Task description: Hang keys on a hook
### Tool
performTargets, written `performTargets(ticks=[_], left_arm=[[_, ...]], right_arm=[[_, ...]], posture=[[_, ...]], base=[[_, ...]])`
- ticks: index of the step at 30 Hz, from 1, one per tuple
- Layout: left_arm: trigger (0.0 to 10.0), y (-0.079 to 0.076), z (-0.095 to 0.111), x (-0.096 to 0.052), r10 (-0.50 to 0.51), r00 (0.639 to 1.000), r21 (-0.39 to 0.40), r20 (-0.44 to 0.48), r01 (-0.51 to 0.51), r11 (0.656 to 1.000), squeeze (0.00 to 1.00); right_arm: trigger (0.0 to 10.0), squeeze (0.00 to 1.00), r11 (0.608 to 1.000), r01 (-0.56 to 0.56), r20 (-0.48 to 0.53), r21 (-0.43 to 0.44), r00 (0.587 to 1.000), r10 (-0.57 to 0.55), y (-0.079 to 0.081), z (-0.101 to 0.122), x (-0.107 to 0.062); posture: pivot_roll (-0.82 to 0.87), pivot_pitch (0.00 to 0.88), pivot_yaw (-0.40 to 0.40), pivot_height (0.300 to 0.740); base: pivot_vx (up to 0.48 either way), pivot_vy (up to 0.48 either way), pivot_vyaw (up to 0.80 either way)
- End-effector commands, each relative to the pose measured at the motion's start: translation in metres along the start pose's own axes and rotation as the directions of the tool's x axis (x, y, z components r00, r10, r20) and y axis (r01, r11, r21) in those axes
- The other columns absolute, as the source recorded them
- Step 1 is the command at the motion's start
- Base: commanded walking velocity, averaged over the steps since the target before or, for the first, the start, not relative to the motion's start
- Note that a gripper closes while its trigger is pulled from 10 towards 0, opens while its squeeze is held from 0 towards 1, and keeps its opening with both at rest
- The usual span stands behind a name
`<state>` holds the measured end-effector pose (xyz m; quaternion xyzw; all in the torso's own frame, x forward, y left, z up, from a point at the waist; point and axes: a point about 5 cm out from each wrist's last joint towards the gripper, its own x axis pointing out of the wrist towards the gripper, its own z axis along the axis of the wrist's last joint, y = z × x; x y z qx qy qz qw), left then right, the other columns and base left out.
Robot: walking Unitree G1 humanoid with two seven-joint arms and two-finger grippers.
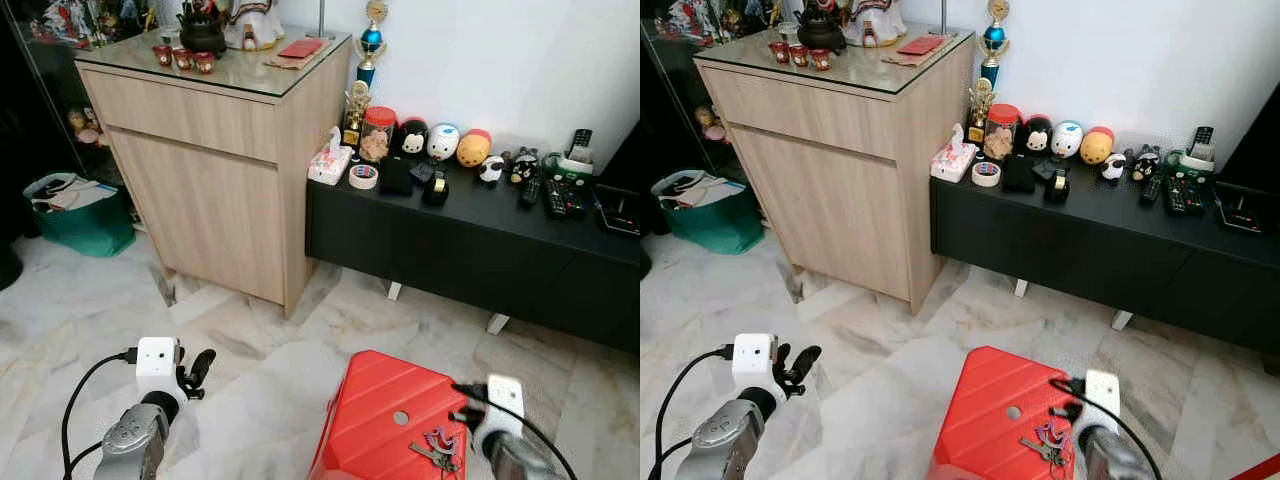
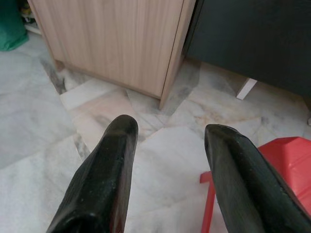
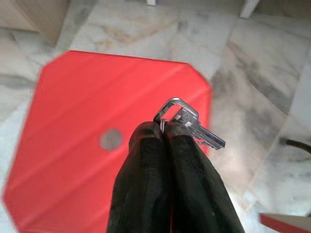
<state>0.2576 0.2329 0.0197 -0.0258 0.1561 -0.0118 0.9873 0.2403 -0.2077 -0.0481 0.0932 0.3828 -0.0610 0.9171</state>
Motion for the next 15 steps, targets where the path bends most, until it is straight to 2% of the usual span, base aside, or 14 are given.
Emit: performTargets(ticks=[1,7,15], left_arm=[[10.0,-0.003,-0.008,-0.001,0.006,1.0,-0.003,-0.024,-0.006,1.0,0.0],[10.0,-0.007,-0.007,-0.003,-0.006,1.0,-0.007,-0.014,0.006,1.0,0.0],[10.0,-0.006,-0.007,-0.003,-0.004,1.0,-0.007,-0.008,0.004,1.0,0.0]], right_arm=[[10.0,0.0,1.0,0.009,0.006,0.009,1.0,-0.009,0.005,0.0,0.001],[10.0,0.0,0.997,-0.006,0.022,0.082,1.0,0.004,0.006,0.003,0.001],[10.0,0.0,0.997,0.015,0.039,0.078,0.999,-0.018,-0.002,0.004,0.0]], posture=[[0.1,0.0,-0.079,0.74],[0.1,0.0,-0.08,0.74],[0.11,0.0,-0.081,0.74]], base=[[0.0,0.0,0.0],[0.0,0.0,0.0],[0.0,0.0,0.0]])
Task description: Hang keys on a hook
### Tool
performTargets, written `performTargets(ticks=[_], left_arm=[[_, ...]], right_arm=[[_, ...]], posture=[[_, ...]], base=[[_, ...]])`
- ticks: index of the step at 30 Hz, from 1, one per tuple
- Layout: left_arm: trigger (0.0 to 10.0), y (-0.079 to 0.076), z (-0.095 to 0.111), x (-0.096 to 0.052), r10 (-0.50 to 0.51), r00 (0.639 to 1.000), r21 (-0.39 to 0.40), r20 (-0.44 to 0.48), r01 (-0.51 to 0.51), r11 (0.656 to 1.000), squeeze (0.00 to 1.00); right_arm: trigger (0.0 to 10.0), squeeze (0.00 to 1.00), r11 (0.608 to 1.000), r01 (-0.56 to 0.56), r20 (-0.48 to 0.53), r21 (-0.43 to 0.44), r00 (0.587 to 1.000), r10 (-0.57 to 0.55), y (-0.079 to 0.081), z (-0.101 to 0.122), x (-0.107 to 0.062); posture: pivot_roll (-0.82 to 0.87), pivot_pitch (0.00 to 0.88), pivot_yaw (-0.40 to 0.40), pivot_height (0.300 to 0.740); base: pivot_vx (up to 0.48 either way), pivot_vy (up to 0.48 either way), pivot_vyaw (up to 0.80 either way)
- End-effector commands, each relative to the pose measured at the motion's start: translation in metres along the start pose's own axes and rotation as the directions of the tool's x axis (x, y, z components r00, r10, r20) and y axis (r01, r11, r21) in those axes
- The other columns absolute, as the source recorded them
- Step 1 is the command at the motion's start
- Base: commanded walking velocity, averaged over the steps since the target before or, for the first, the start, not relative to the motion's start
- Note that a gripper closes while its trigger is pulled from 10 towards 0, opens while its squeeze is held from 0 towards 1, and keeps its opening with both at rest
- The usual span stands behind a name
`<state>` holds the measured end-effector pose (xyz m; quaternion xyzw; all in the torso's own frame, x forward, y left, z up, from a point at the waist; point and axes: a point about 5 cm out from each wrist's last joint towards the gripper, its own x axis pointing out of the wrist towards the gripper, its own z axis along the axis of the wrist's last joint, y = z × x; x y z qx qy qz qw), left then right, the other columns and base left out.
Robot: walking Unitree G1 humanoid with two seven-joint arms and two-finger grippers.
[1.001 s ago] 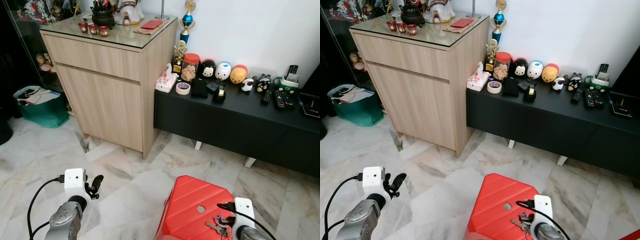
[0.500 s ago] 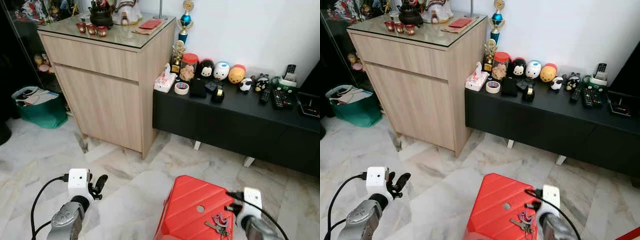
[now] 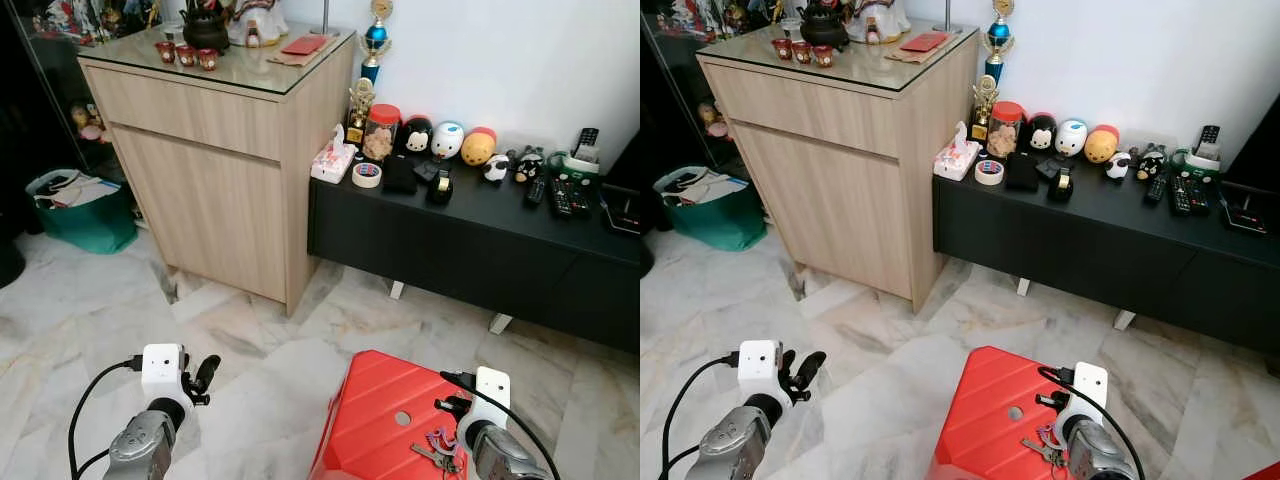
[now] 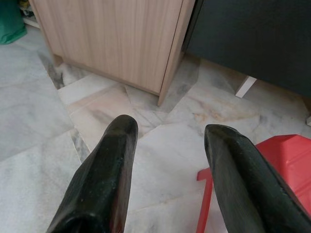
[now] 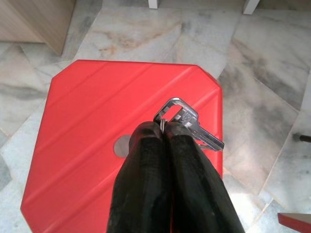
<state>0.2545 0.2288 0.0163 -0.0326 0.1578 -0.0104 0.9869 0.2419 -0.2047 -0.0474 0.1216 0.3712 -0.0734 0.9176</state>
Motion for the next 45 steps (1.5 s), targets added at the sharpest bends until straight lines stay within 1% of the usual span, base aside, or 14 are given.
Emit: performTargets(ticks=[1,8,15,16,18,20,23,27,34,35,37,39,45], left_arm=[[10.0,-0.003,-0.002,-0.002,-0.004,1.0,0.008,-0.005,0.004,1.0,0.0],[10.0,-0.004,-0.002,-0.002,-0.004,1.0,0.009,-0.006,0.004,1.0,0.0],[10.0,-0.004,-0.003,-0.002,-0.005,1.0,0.009,-0.009,0.005,1.0,0.0],[10.0,-0.004,-0.003,-0.002,-0.004,1.0,0.01,-0.011,0.004,1.0,0.0],[10.0,-0.004,-0.004,-0.002,-0.003,1.0,0.01,-0.012,0.003,1.0,0.0],[10.0,-0.004,-0.004,-0.002,-0.003,1.0,0.009,-0.014,0.003,1.0,0.0],[10.0,-0.005,-0.005,-0.002,-0.005,1.0,0.005,-0.016,0.005,1.0,0.0],[10.0,-0.005,-0.006,-0.002,-0.007,1.0,-0.004,-0.015,0.007,1.0,0.0],[10.0,-0.005,-0.006,-0.002,-0.008,1.0,-0.004,-0.014,0.008,1.0,0.0],[10.0,-0.004,-0.006,-0.003,-0.01,1.0,-0.003,-0.012,0.01,1.0,0.0],[10.0,-0.004,-0.006,-0.003,-0.011,1.0,-0.003,-0.011,0.011,1.0,0.0],[10.0,-0.004,-0.005,-0.003,-0.014,1.0,-0.003,-0.008,0.014,1.0,0.0],[10.0,-0.004,-0.007,-0.003,-0.013,1.0,-0.006,-0.01,0.013,1.0,0.0]], right_arm=[[10.0,0.0,1.0,0.021,0.019,0.018,1.0,-0.022,-0.007,0.004,-0.001],[10.0,0.0,1.0,0.02,0.021,0.019,1.0,-0.02,-0.008,0.006,-0.001],[10.0,0.0,1.0,0.029,0.012,0.001,1.0,-0.029,-0.017,0.008,-0.002],[10.0,0.0,1.0,0.026,0.03,0.005,0.999,-0.026,-0.016,0.01,-0.002],[10.0,0.0,1.0,0.025,0.04,0.014,0.999,-0.026,-0.015,0.01,-0.002],[10.0,0.0,0.999,0.027,0.042,0.018,0.999,-0.027,-0.015,0.01,-0.002],[10.0,0.0,1.0,0.024,0.032,0.015,0.999,-0.024,-0.008,0.006,-0.001],[10.0,0.0,1.0,0.027,0.03,0.016,0.999,-0.027,-0.012,0.005,-0.002],[10.0,0.0,1.0,0.02,0.038,0.004,0.999,-0.02,-0.01,0.006,-0.001],[10.0,0.0,1.0,0.011,0.056,-0.005,0.998,-0.011,-0.004,0.012,0.0],[10.0,0.0,1.0,0.008,0.062,-0.006,0.998,-0.008,-0.002,0.014,0.001],[10.0,0.0,1.0,-0.001,0.088,-0.01,0.996,0.002,0.002,0.022,0.002],[10.0,0.0,0.999,-0.006,0.107,-0.04,0.994,0.01,0.005,0.029,0.003]], posture=[[0.11,0.0,-0.081,0.74],[0.11,0.0,-0.08,0.74],[0.11,0.0,-0.078,0.735],[0.1,0.0,-0.078,0.726],[0.11,0.0,-0.078,0.726],[0.11,0.0,-0.078,0.726],[0.11,0.0,-0.08,0.726],[0.11,0.0,-0.08,0.726],[0.11,0.0,-0.08,0.726],[0.11,0.0,-0.079,0.726],[0.11,0.0,-0.079,0.726],[0.11,0.0,-0.079,0.726],[0.11,0.0,-0.076,0.726]], base=[[0.0,0.0,0.0],[0.0,0.0,0.0],[0.0,0.0,0.0],[0.0,0.0,0.0],[0.0,0.0,0.0],[0.0,0.0,0.0],[0.0,0.0,0.0],[0.0,0.0,0.0],[-0.07,0.0,0.0],[-0.244,0.0,0.0],[-0.244,0.0,0.0],[-0.242,0.0,0.0],[-0.257,0.0,0.0]])
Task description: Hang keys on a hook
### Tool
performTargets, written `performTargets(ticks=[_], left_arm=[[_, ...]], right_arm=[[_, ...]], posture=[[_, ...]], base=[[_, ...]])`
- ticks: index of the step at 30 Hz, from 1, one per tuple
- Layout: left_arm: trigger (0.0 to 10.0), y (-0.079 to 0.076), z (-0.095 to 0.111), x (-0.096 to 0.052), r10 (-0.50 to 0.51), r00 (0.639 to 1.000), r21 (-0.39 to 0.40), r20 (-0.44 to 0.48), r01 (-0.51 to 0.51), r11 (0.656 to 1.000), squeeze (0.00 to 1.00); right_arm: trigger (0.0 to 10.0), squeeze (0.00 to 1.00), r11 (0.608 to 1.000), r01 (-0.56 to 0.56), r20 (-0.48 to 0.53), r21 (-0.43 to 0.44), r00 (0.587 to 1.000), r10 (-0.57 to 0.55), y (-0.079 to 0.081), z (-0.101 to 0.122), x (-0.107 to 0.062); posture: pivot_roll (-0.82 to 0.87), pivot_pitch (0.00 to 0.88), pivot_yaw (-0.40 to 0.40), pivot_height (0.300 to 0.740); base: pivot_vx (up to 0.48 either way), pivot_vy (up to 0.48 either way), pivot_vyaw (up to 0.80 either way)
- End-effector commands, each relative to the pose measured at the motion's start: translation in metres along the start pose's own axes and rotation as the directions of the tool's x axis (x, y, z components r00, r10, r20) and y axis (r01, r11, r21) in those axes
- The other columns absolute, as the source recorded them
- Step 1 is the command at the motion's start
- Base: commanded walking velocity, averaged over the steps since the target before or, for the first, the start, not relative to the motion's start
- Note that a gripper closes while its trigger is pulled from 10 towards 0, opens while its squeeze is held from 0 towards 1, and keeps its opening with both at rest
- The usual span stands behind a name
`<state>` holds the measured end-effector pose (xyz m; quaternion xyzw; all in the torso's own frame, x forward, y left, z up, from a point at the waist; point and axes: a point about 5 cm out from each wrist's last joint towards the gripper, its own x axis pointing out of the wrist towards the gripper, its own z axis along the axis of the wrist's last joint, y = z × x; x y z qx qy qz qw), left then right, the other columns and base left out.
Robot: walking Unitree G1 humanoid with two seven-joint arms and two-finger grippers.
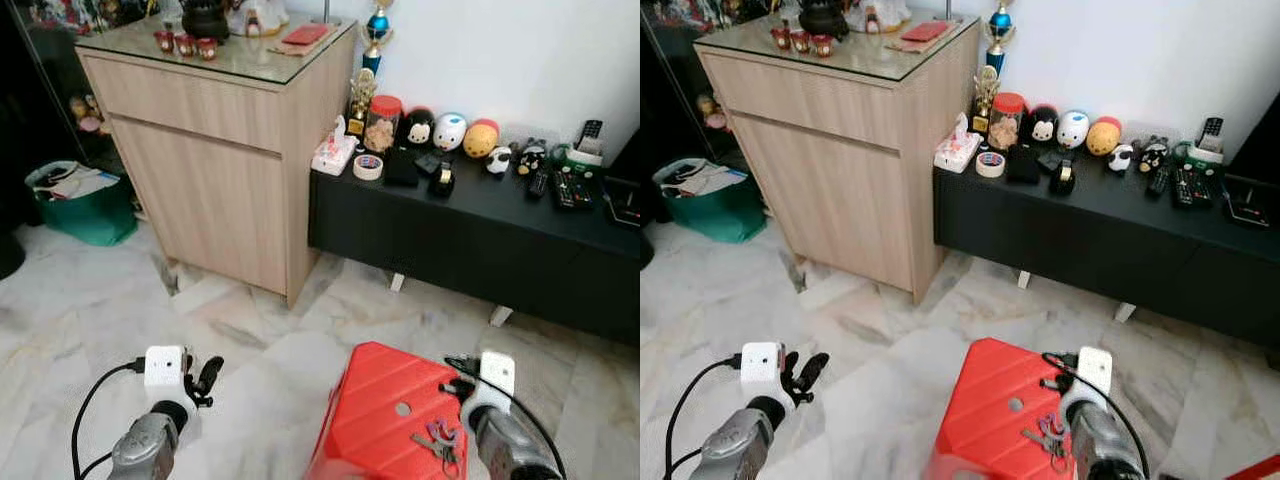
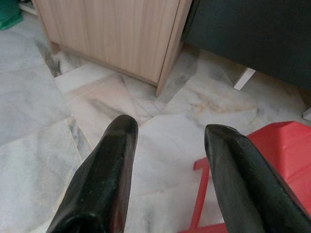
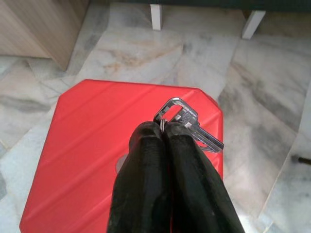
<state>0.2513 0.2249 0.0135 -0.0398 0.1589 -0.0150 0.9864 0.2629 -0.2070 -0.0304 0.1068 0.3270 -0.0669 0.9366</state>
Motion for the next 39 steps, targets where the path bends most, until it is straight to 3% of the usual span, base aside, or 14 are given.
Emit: performTargets(ticks=[1,7,12,13,20,22,24,27,32,39], left_arm=[[10.0,0.0,-0.005,-0.002,-0.001,1.0,0.007,-0.012,0.001,1.0,0.0],[10.0,0.006,0.0,-0.002,0.002,1.0,0.019,-0.005,-0.002,1.0,0.0],[10.0,0.007,0.01,0.002,-0.012,1.0,0.042,0.021,0.011,0.999,0.0],[10.0,0.003,0.019,0.007,-0.032,0.998,0.059,0.045,0.03,0.998,0.0],[10.0,-0.015,0.038,0.016,-0.112,0.988,0.096,0.104,0.102,0.99,0.0],[10.0,-0.021,0.043,0.017,-0.134,0.984,0.1,0.121,0.122,0.988,0.0],[10.0,-0.029,0.047,0.018,-0.165,0.977,0.115,0.134,0.15,0.982,0.0],[10.0,-0.037,0.053,0.017,-0.206,0.967,0.133,0.147,0.187,0.973,0.0],[10.0,-0.048,0.061,0.012,-0.269,0.95,0.17,0.157,0.242,0.955,0.0],[10.0,-0.067,0.062,0.0,-0.375,0.918,0.233,0.128,0.339,0.911,0.0]], right_arm=[[10.0,0.0,1.0,0.004,0.017,-0.02,1.0,-0.003,-0.001,0.004,0.0],[10.0,0.0,1.0,0.008,0.038,-0.026,0.999,-0.007,-0.002,0.009,0.001],[10.0,0.0,0.999,-0.004,0.106,-0.036,0.994,0.007,0.003,0.027,0.003],[10.0,0.0,0.999,-0.002,0.162,-0.033,0.987,0.008,0.006,0.041,0.004],[10.0,0.0,0.998,-0.03,0.241,-0.058,0.97,0.044,0.021,0.058,0.004],[10.0,0.0,0.995,-0.024,0.258,-0.095,0.965,0.048,0.023,0.062,0.003],[10.0,0.0,0.979,0.019,0.243,-0.203,0.969,0.031,0.018,0.061,0.003],[10.0,0.0,0.985,0.011,0.252,-0.17,0.967,0.033,0.016,0.063,0.001],[10.0,0.0,0.982,-0.017,0.269,-0.191,0.961,0.069,0.025,0.069,-0.005],[10.0,0.0,0.983,-0.094,0.243,-0.157,0.961,0.131,0.052,0.069,-0.01]], posture=[[0.11,0.0,-0.074,0.726],[0.11,0.0,-0.064,0.726],[0.09,0.0,-0.044,0.726],[0.08,0.0,-0.031,0.726],[0.07,0.0,-0.027,0.726],[0.07,0.0,-0.028,0.726],[0.07,0.0,-0.028,0.726],[0.07,0.0,-0.027,0.726],[0.07,0.0,-0.023,0.726],[0.08,0.0,-0.02,0.726]], base=[[-0.274,0.0,0.0],[-0.273,0.0,0.0],[-0.272,0.0,0.0],[-0.274,0.0,0.0],[-0.273,0.0,0.0],[-0.274,0.0,0.0],[-0.274,0.0,0.0],[-0.273,0.0,0.0],[-0.274,0.0,0.0],[-0.274,0.0,0.0]])
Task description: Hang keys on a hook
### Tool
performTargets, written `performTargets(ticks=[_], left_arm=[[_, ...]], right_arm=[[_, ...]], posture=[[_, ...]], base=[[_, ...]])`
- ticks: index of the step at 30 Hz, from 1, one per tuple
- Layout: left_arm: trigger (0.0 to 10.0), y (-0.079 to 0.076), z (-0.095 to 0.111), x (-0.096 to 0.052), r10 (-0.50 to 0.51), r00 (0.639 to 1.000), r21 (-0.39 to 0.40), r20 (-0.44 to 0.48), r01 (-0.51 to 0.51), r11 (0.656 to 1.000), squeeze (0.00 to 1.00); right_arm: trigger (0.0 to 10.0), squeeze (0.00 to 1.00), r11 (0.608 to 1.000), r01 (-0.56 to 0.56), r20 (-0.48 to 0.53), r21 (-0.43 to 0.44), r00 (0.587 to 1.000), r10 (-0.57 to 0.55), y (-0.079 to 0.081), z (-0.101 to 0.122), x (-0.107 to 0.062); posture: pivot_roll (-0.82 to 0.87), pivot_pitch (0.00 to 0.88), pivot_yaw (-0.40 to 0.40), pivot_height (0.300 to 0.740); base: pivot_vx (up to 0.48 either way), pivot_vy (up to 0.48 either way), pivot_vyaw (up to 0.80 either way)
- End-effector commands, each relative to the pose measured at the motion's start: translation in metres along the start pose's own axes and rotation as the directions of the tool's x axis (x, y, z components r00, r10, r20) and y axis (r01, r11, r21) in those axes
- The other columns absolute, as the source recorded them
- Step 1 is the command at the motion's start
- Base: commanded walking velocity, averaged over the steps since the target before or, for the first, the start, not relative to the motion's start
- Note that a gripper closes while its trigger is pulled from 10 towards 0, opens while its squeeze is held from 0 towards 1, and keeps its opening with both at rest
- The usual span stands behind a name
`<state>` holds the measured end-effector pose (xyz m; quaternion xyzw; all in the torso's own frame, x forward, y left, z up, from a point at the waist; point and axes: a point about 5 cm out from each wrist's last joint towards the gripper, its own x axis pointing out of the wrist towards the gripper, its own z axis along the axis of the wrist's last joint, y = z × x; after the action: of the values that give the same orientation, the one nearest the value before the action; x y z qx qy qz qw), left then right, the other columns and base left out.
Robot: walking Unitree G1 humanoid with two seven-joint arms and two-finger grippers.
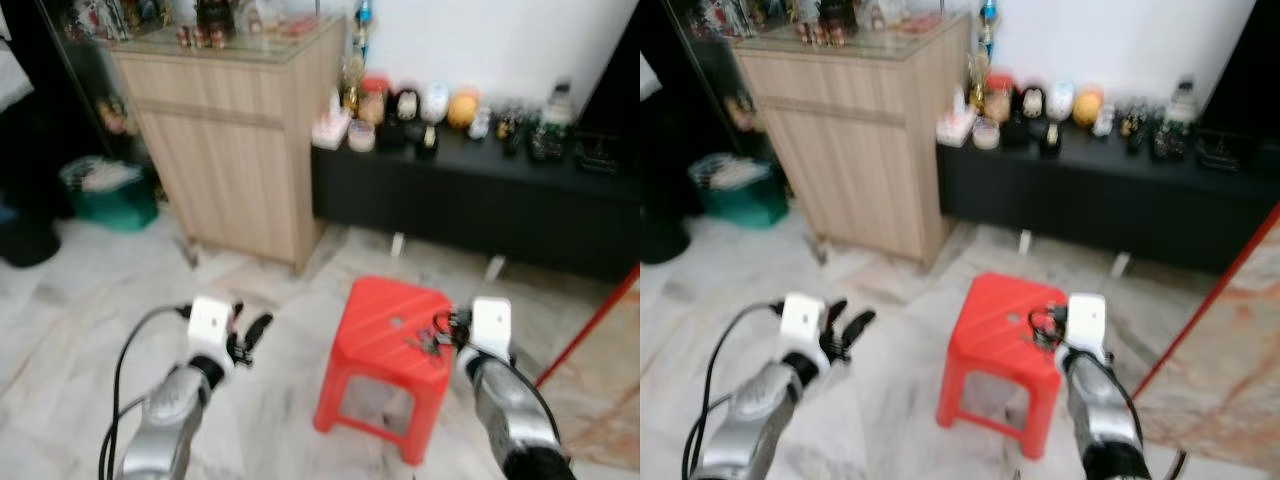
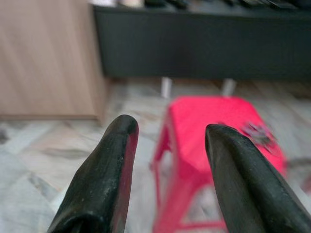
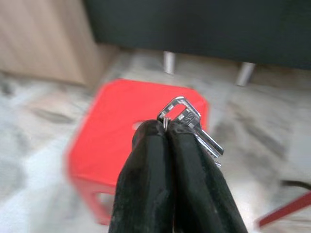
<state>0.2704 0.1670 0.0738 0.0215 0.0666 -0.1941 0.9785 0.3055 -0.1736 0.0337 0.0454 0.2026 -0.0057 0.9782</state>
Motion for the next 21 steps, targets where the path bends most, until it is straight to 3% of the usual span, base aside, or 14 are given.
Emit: performTargets(ticks=[1,4,7,10,21], left_arm=[[10.0,-0.006,0.005,0.0,-0.039,0.999,0.03,0.002,0.038,0.999,0.0],[10.0,-0.011,0.006,0.001,-0.062,0.998,0.042,-0.011,0.062,0.997,0.0],[10.0,-0.019,0.009,0.006,-0.089,0.996,0.051,-0.021,0.09,0.995,0.0],[10.0,-0.023,0.007,0.006,-0.097,0.995,0.056,-0.031,0.099,0.994,0.0],[10.0,-0.042,-0.002,0.003,-0.188,0.973,0.152,-0.136,0.208,0.966,0.0]], right_arm=[[10.0,0.0,1.0,-0.011,-0.005,0.014,1.0,0.011,0.005,0.004,-0.001],[10.0,0.0,0.998,-0.029,-0.016,0.052,0.999,0.03,0.014,0.007,-0.003],[10.0,0.0,0.991,-0.081,-0.025,0.107,0.996,0.084,0.036,0.014,-0.006],[10.0,0.0,0.989,-0.095,-0.039,0.113,0.994,0.1,0.043,0.011,-0.007],[10.0,0.0,0.991,-0.117,-0.096,0.07,0.988,0.123,0.049,0.012,-0.015]], posture=[[0.08,0.0,-0.019,0.726],[0.08,0.0,-0.02,0.726],[0.09,0.0,-0.019,0.726],[0.09,0.0,-0.022,0.726],[0.1,0.0,-0.048,0.726]], base=[[-0.27,0.0,0.0],[-0.271,0.0,0.0],[-0.275,0.0,0.0],[-0.274,0.0,0.0],[-0.274,0.0,0.0]])
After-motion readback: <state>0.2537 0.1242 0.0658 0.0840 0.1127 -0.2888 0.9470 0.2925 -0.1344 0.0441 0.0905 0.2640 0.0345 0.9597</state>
